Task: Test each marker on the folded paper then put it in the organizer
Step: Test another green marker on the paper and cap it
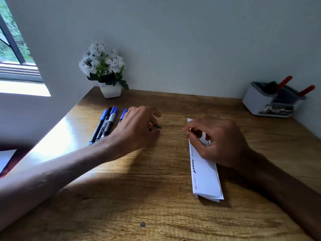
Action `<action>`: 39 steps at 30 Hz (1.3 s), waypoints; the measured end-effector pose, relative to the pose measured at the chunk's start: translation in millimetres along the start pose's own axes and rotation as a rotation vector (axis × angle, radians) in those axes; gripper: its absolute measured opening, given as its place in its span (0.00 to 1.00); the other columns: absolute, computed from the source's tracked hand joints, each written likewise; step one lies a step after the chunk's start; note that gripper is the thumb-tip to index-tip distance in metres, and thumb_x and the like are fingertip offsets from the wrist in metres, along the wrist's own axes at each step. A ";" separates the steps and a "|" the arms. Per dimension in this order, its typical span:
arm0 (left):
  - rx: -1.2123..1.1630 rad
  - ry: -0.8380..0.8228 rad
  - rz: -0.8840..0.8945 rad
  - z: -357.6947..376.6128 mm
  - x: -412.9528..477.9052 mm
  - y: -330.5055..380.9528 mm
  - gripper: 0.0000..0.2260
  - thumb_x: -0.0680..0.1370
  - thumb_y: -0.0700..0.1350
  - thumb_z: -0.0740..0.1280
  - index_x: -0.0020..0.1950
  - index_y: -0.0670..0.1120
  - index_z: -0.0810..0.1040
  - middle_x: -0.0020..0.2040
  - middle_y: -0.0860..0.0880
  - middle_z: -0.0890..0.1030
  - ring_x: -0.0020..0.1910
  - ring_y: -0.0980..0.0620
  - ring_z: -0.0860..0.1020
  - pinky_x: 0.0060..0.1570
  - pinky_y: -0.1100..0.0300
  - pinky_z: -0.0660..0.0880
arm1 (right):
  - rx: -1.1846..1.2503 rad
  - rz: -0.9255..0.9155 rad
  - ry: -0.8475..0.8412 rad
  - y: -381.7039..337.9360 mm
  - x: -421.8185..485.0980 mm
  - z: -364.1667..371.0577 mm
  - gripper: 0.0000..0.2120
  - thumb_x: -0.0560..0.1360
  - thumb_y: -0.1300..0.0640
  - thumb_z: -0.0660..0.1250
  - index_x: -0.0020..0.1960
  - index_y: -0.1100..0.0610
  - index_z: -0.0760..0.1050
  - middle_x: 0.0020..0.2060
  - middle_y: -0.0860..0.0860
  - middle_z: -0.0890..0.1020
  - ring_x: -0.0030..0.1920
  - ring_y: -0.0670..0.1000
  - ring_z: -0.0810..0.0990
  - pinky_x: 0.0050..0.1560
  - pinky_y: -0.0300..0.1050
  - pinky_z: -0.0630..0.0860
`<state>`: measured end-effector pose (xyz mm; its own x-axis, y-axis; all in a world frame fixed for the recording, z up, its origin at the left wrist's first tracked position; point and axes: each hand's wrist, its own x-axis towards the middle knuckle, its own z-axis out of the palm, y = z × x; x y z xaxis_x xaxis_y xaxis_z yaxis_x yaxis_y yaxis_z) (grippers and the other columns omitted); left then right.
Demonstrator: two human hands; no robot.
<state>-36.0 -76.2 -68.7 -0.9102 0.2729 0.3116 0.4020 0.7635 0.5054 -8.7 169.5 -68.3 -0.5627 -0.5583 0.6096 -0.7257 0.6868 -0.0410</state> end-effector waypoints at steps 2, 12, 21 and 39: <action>-0.086 -0.030 -0.064 -2.9 2.1 1.6 0.20 0.70 0.46 0.81 0.61 0.51 0.82 0.44 0.55 0.88 0.39 0.68 0.83 0.44 0.71 0.80 | 0.000 0.010 -0.002 1.1 -0.2 -2.1 0.07 0.74 0.58 0.75 0.51 0.56 0.84 0.41 0.49 0.87 0.36 0.41 0.77 0.38 0.25 0.67; -1.058 -0.213 -0.377 -18.3 2.9 13.7 0.13 0.76 0.39 0.73 0.60 0.40 0.84 0.54 0.42 0.87 0.55 0.46 0.85 0.53 0.60 0.83 | 0.257 0.232 0.133 -5.2 2.2 -9.3 0.03 0.76 0.59 0.73 0.49 0.55 0.84 0.37 0.44 0.85 0.37 0.44 0.83 0.31 0.43 0.80; -1.358 -0.159 -0.295 3.6 -10.0 28.8 0.17 0.72 0.39 0.73 0.60 0.38 0.82 0.54 0.40 0.86 0.51 0.50 0.85 0.49 0.64 0.82 | 0.848 0.559 -0.204 -8.3 10.8 -22.0 0.16 0.79 0.48 0.65 0.51 0.58 0.85 0.39 0.54 0.87 0.39 0.59 0.85 0.35 0.47 0.81; -0.795 0.039 0.090 25.9 -11.0 34.1 0.11 0.72 0.38 0.79 0.53 0.45 0.85 0.47 0.49 0.88 0.46 0.51 0.87 0.49 0.56 0.84 | 0.061 0.083 -0.071 13.6 5.0 -27.2 0.17 0.76 0.39 0.66 0.61 0.45 0.80 0.37 0.43 0.87 0.27 0.40 0.76 0.25 0.42 0.72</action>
<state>-14.9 -38.0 -75.7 -0.8729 0.2815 0.3986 0.4376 0.0899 0.8947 -10.6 188.7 -44.3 -0.6469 -0.5342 0.5442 -0.6970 0.7036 -0.1379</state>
